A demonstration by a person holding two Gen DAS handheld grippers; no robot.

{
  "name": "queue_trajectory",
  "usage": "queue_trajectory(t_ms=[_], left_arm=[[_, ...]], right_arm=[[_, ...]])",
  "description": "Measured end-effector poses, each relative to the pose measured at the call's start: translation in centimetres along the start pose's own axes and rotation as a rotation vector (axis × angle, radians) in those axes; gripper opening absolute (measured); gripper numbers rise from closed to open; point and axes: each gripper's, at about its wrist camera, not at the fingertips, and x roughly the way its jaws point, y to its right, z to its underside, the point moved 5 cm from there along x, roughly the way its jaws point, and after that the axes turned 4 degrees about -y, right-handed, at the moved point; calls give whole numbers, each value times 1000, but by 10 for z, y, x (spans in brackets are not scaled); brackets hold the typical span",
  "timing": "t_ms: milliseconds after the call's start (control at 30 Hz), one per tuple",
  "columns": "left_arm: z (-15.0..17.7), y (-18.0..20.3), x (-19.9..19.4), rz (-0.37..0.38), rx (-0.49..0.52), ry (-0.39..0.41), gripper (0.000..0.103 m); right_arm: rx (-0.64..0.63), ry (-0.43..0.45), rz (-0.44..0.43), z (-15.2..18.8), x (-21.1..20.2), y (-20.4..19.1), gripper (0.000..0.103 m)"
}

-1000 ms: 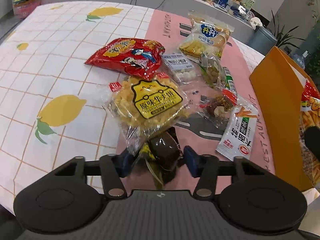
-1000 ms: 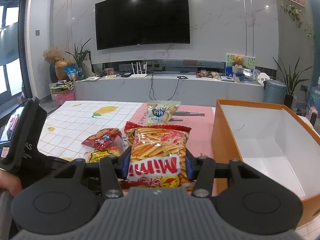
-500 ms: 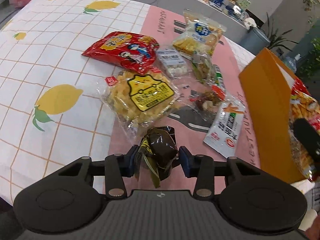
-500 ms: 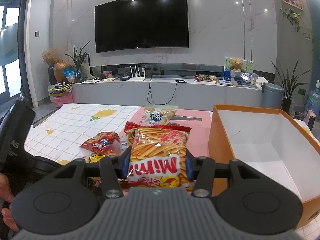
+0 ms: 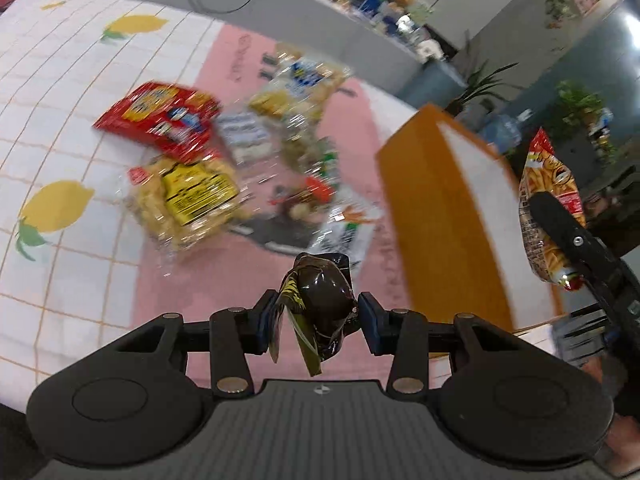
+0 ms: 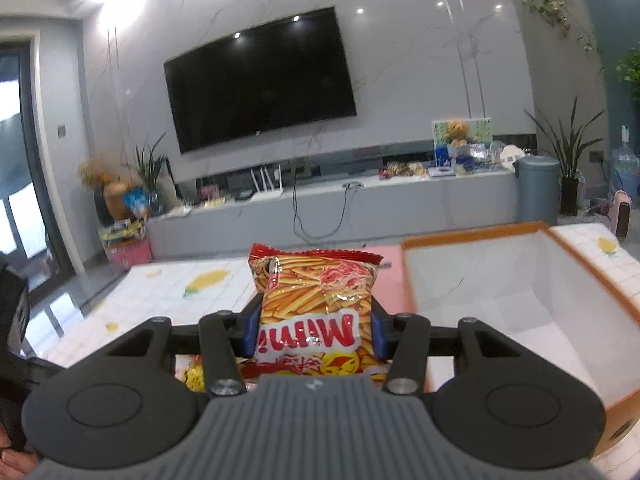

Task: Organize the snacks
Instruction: 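Carry the Mimi bag into the orange box and open the right tool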

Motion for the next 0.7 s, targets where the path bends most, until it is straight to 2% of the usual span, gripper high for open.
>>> queue_trajectory(t_ms=[133, 300, 367, 433, 533, 700], left_arm=[[-2, 26, -10, 44, 37, 24, 49], [-4, 62, -12, 93, 85, 26, 49], [-6, 73, -8, 111, 98, 18, 49], [-7, 84, -4, 113, 113, 15, 49], [-6, 95, -1, 121, 137, 15, 49], [0, 106, 3, 135, 174, -5, 49]], right_arm=[[69, -19, -35, -9, -16, 38, 49], [116, -96, 62, 1, -11, 81, 49], [88, -144, 103, 9, -2, 86, 49], [86, -228, 149, 19, 7, 90, 49], [89, -310, 173, 31, 17, 94, 49], [52, -348, 173, 33, 26, 94, 49]])
